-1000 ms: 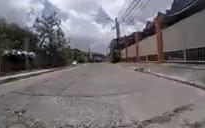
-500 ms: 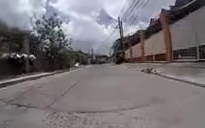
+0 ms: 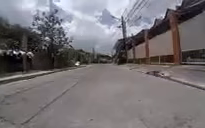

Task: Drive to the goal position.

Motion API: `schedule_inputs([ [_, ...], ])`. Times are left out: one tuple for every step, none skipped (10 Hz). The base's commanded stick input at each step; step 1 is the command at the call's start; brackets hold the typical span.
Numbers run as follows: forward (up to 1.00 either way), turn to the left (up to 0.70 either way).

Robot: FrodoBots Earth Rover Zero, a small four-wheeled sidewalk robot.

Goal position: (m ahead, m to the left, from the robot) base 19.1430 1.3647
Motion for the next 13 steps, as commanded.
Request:
schedule_inputs([
  [1.00,-0.02],
  [1.00,-0.02],
  [1.00,-0.02],
  [1.00,-0.01],
  [1.00,0.00],
  [1.00,0.00],
  [1.00,-0.02],
  [1.00,-0.02],
  [1.00,-0.02],
  [1.00,-0.02],
  [1.00,-0.02],
  [1.00,-0.02],
  [1.00,-0.02],
])
